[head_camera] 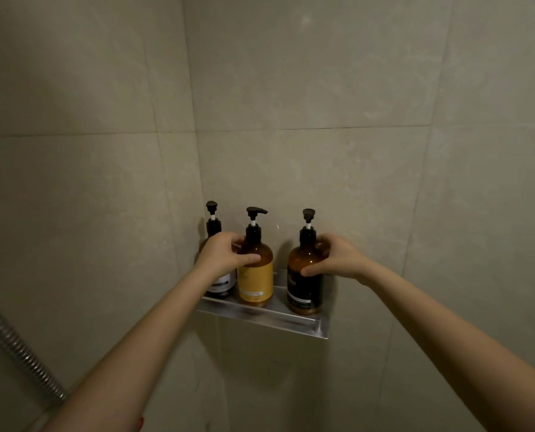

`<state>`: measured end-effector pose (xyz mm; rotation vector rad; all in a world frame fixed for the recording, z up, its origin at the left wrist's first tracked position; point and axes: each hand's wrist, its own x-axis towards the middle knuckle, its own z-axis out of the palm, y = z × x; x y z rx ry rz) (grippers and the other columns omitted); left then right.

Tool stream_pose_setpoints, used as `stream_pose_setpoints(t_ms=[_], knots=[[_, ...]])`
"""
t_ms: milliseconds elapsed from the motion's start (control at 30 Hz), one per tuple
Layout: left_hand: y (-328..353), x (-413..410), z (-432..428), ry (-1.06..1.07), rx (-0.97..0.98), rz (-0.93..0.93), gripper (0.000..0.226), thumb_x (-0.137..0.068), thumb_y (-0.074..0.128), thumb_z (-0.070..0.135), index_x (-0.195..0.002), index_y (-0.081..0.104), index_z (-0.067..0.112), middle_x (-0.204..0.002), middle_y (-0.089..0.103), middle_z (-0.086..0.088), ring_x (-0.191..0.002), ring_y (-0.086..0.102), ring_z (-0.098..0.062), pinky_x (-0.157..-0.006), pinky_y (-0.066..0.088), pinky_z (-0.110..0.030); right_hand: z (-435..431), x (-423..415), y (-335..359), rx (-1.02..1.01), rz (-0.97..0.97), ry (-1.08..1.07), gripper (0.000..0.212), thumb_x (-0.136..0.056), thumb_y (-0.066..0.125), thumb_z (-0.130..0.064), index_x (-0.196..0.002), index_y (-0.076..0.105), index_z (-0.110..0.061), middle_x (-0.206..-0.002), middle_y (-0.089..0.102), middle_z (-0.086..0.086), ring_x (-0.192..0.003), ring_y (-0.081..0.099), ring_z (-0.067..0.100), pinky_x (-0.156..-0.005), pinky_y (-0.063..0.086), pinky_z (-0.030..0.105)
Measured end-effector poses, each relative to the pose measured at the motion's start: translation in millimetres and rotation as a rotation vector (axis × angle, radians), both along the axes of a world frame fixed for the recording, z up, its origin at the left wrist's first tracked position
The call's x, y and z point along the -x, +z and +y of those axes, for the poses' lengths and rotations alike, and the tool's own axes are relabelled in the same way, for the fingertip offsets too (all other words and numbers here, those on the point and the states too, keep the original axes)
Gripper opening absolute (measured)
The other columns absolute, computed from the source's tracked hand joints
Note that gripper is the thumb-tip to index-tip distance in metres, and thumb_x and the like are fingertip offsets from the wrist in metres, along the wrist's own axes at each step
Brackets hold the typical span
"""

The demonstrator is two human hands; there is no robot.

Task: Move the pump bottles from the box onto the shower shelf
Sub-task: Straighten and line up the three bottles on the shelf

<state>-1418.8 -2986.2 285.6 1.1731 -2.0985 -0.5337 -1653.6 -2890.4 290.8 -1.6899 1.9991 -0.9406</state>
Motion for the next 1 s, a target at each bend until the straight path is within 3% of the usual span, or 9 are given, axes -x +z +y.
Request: stream_pose_setpoints(t_ms=[67,167,233,333,500,733,867,933,1000], knots=[[0.1,-1.0,-0.9,-0.015,0.001,-0.009,0.055,-0.067,0.077,0.042,-0.113,0.065,0.015,-0.111,0.069,-0.005,-0.093,0.060,-0.014,-0.082,0.051,-0.032,1.7,1.5,2.0,-0.015,-0.029,0.047,0.078,-0.059,0.086,-0.030,-0.126,0.048,-0.017,-0.111,0.052,-0.003,-0.098,0.053,0.014,-0.074,0.043,0.020],[0.2,-1.4,-3.1,-0.017,-0.001,-0.007,0.055,-0.067,0.076,0.043,-0.113,0.065,0.015,-0.112,0.069,-0.005,-0.093,0.059,-0.013,-0.082,0.051,-0.032,0.7,1.6,3.8,-0.054,-0.053,0.087,0.072,-0.064,0.083,-0.021,-0.127,0.046,-0.019,-0.121,0.053,0.002,-0.102,0.052,0.016,-0.086,0.048,0.029],[-0.6,-1.1,-3.3,0.009,-0.002,0.017,0.062,-0.067,0.074,0.047,-0.117,0.063,0.012,-0.114,0.068,-0.005,-0.099,0.062,-0.017,-0.083,0.052,-0.033,0.9,-2.5,4.0,-0.062,-0.053,0.083,0.074,-0.065,0.083,-0.025,-0.129,0.045,-0.018,-0.128,0.054,0.007,-0.107,0.054,0.020,-0.093,0.048,0.034],[-1.0,-0.1,-2.5,0.028,0.049,-0.028,0.058,-0.066,0.073,0.052,-0.111,0.066,0.015,-0.105,0.071,-0.002,-0.090,0.064,-0.014,-0.076,0.053,-0.030,2.3,-12.4,2.9,-0.002,0.025,0.029,0.086,-0.060,0.084,-0.041,-0.132,0.045,-0.016,-0.130,0.055,0.006,-0.117,0.054,0.024,-0.091,0.046,0.031],[0.9,-1.0,-2.5,-0.001,0.048,-0.041,0.043,-0.067,0.074,0.047,-0.099,0.070,0.018,-0.091,0.071,0.003,-0.082,0.064,-0.011,-0.074,0.054,-0.030,4.9,-12.5,8.6,-0.020,0.080,0.036,0.076,-0.064,0.083,-0.031,-0.130,0.048,-0.014,-0.127,0.057,0.007,-0.115,0.055,0.025,-0.094,0.048,0.035],[-0.7,-2.2,-3.2,0.004,0.034,-0.023,0.046,-0.069,0.075,0.044,-0.104,0.069,0.014,-0.099,0.072,-0.003,-0.085,0.063,-0.014,-0.080,0.055,-0.038,5.0,-8.5,10.0,-0.065,0.019,0.089,0.071,-0.066,0.082,-0.025,-0.128,0.049,-0.016,-0.125,0.057,0.006,-0.107,0.054,0.020,-0.090,0.045,0.030],[-2.3,-2.0,2.5,0.005,0.015,-0.011,0.048,-0.073,0.072,0.042,-0.110,0.067,0.012,-0.104,0.070,-0.005,-0.096,0.064,-0.019,-0.084,0.054,-0.040,9.0,-6.7,10.4,-0.082,0.020,0.115,0.075,-0.067,0.082,-0.021,-0.133,0.045,-0.017,-0.130,0.053,0.006,-0.109,0.052,0.018,-0.091,0.044,0.030],[-5.7,0.2,9.0,0.020,0.016,0.040,0.050,-0.076,0.071,0.037,-0.117,0.063,0.010,-0.112,0.068,-0.006,-0.103,0.062,-0.020,-0.086,0.052,-0.034,13.1,-1.9,13.5,-0.156,0.037,0.155,0.082,-0.069,0.078,-0.008,-0.139,0.037,-0.018,-0.134,0.049,0.008,-0.120,0.049,0.026,-0.095,0.046,0.036],[-10.5,2.6,22.1,0.067,0.045,0.256,0.046,-0.080,0.068,0.029,-0.122,0.059,0.012,-0.115,0.065,-0.003,-0.103,0.061,-0.015,-0.086,0.050,-0.029,16.7,7.1,20.4,-0.157,0.010,0.158,0.079,-0.074,0.066,0.007,-0.142,0.035,-0.020,-0.133,0.049,0.010,-0.119,0.050,0.025,-0.086,0.051,0.033]])
